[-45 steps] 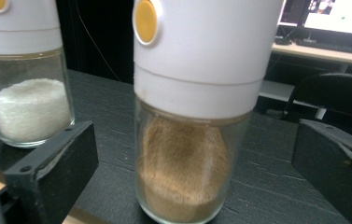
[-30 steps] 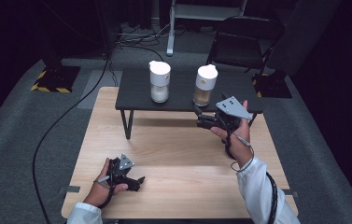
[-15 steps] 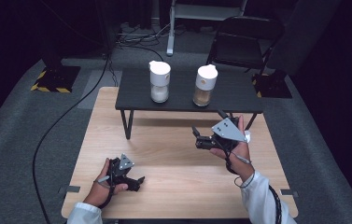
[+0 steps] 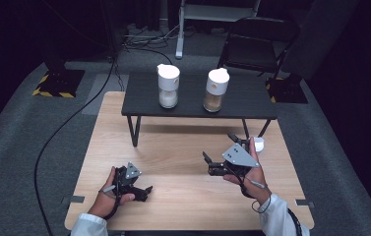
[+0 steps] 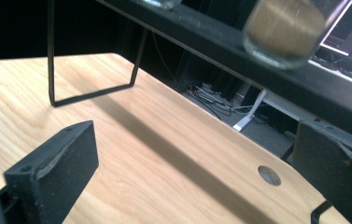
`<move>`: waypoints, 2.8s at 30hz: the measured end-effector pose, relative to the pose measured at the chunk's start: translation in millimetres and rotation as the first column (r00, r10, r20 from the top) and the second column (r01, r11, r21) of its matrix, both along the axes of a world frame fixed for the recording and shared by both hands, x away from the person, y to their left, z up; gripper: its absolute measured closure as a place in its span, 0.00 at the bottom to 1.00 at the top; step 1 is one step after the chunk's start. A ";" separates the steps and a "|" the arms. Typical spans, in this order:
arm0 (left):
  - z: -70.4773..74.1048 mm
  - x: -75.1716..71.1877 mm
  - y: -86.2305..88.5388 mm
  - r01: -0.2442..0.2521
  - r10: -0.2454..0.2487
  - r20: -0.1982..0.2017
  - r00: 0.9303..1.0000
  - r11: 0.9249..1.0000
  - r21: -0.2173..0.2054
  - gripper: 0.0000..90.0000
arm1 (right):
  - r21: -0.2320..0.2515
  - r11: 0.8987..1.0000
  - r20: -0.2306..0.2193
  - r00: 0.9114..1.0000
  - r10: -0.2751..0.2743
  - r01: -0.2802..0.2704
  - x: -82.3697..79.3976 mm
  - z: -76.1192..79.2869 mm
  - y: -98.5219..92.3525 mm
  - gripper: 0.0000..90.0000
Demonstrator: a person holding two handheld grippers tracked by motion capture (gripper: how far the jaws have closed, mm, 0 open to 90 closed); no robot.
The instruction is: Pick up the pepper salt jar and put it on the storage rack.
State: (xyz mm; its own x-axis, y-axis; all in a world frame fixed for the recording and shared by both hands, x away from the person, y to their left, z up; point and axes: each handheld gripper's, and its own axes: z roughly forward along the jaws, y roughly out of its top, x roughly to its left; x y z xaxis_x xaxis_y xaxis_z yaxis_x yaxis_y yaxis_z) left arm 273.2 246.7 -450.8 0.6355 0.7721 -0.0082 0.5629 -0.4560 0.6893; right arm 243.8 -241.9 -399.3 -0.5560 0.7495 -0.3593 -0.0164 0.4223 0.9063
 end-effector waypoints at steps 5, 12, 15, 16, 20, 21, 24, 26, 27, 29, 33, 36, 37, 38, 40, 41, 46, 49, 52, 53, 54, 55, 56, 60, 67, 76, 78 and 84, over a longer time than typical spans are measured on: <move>0.0 0.0 0.0 0.000 0.000 0.000 1.000 1.000 0.000 0.00 | -0.041 0.999 -0.021 1.000 0.008 -0.009 -4.9 -9.9 -4.8 0.00; 0.0 -0.1 0.0 0.000 0.000 0.000 1.000 1.000 0.000 0.00 | -0.069 0.997 -0.071 0.997 0.036 -0.041 -12.7 -19.7 -13.3 0.01; 0.0 -0.1 0.0 0.000 0.000 0.000 1.000 1.000 0.000 0.00 | -0.091 0.995 -0.076 0.996 0.041 -0.048 -16.3 -23.8 -15.3 0.01; 0.0 -0.1 -0.1 0.000 0.000 0.000 1.000 1.000 0.000 0.00 | -0.098 0.994 -0.080 0.996 0.044 -0.052 -17.1 -25.3 -16.1 0.01; 0.0 -0.4 -0.2 -0.002 0.002 0.001 1.000 1.000 0.001 0.00 | -0.122 0.991 -0.104 0.993 0.049 -0.062 -19.3 -33.1 -19.4 0.01; 0.0 -0.4 -0.3 -0.002 0.002 0.001 1.000 1.000 0.001 0.00 | -0.122 0.991 -0.104 0.993 0.049 -0.062 -19.3 -33.1 -19.4 0.01; 0.1 -0.4 -0.3 -0.002 0.002 0.001 1.000 1.000 0.001 0.00 | -0.136 0.988 -0.121 0.991 0.050 -0.066 -20.4 -37.9 -22.3 0.01; 0.0 -0.4 -0.3 -0.002 0.002 0.001 1.000 1.000 0.001 0.00 | -0.144 0.988 -0.135 0.990 0.044 -0.063 -21.3 -41.5 -24.6 0.01; 0.1 -0.4 -0.2 -0.002 0.002 0.001 1.000 1.000 0.001 0.00 | -0.148 0.987 -0.139 0.989 0.040 -0.061 -21.8 -42.7 -25.2 0.01; 0.0 -0.4 -0.3 -0.002 0.002 0.001 1.000 1.000 0.001 0.00 | -0.157 0.985 -0.161 0.986 0.040 -0.066 -21.9 -44.5 -27.4 0.01; 0.0 -0.4 -0.3 -0.002 0.002 0.001 1.000 1.000 0.001 0.00 | -0.181 0.981 -0.181 0.983 0.031 -0.064 -23.4 -50.5 -31.3 0.01; 0.1 -0.4 -0.2 0.000 0.000 0.002 1.000 1.000 0.003 0.00 | -0.193 0.979 -0.197 0.980 0.024 -0.063 -23.8 -53.0 -34.9 0.01; 0.1 -0.4 -0.2 0.000 0.000 0.002 1.000 1.000 0.003 0.00 | -0.196 0.979 -0.200 0.980 0.021 -0.061 -24.3 -54.0 -36.2 0.01; 0.1 -0.4 -0.2 0.000 0.000 0.002 1.000 1.000 0.002 0.00 | -0.199 0.978 -0.204 0.979 0.016 -0.058 -24.9 -54.8 -37.3 0.01; 0.1 -0.4 -0.2 0.000 0.000 0.002 1.000 1.000 0.003 0.00 | -0.203 0.978 -0.213 0.977 0.014 -0.058 -25.6 -56.2 -40.2 0.01; 0.1 -0.4 -0.3 -0.001 0.001 0.002 1.000 1.000 0.003 0.00 | -0.208 0.976 -0.216 0.976 0.011 -0.057 -26.2 -56.9 -41.0 0.01; 0.1 -0.4 -0.2 0.000 0.000 0.002 1.000 1.000 0.003 0.00 | -0.230 0.971 -0.234 0.972 0.013 -0.068 -27.9 -59.5 -47.0 0.02; 0.1 -0.5 -0.2 -0.001 0.001 0.002 1.000 1.000 0.002 0.00 | -0.232 0.971 -0.240 0.971 0.005 -0.062 -28.9 -60.6 -49.7 0.02; 0.1 -0.5 -0.2 0.000 0.000 0.002 1.000 1.000 0.003 0.00 | -0.236 0.970 -0.247 0.969 -0.002 -0.058 -30.0 -61.9 -53.6 0.02; 0.1 -0.5 -0.3 -0.001 0.001 0.002 1.000 1.000 0.003 0.00 | -0.236 0.970 -0.252 0.968 -0.006 -0.056 -30.2 -62.1 -55.4 0.02; 0.1 -0.6 -0.3 -0.001 0.001 0.002 1.000 1.000 0.002 0.00 | -0.236 0.970 -0.253 0.967 -0.011 -0.051 -30.9 -62.6 -57.2 0.02; 0.2 -0.6 -0.3 -0.001 0.001 0.002 1.000 1.000 0.003 0.00 | -0.235 0.971 -0.257 0.966 -0.016 -0.047 -31.4 -62.9 -59.2 0.02; 0.1 -0.6 -0.3 -0.001 0.001 0.002 1.000 1.000 0.003 0.00 | -0.233 0.972 -0.264 0.964 -0.019 -0.044 -31.9 -62.9 -61.3 0.02; 0.1 -0.6 -0.3 -0.001 0.001 0.002 1.000 1.000 0.002 0.00 | -0.234 0.972 -0.284 0.958 -0.035 -0.034 -33.5 -64.2 -69.8 0.02; 0.3 -0.8 -0.3 0.000 0.000 0.001 1.000 1.000 0.003 0.00 | -0.240 0.971 -0.321 0.945 -0.063 -0.016 -32.8 -64.4 -81.9 0.03; 0.2 -0.8 -0.3 -0.001 0.001 -0.001 1.000 1.000 0.001 0.00 | -0.200 0.980 -0.359 0.929 -0.090 0.017 -33.1 -64.0 -104.6 0.03; 0.4 -0.8 -0.4 -0.001 0.001 -0.001 1.000 1.000 0.003 0.00 | -0.192 0.981 -0.369 0.925 -0.092 0.021 -32.6 -63.7 -107.4 0.03; 0.3 -0.8 -0.3 -0.001 0.001 0.000 1.000 1.000 0.002 0.00 | -0.146 0.988 -0.433 0.894 -0.112 0.053 -26.3 -60.6 -125.3 0.03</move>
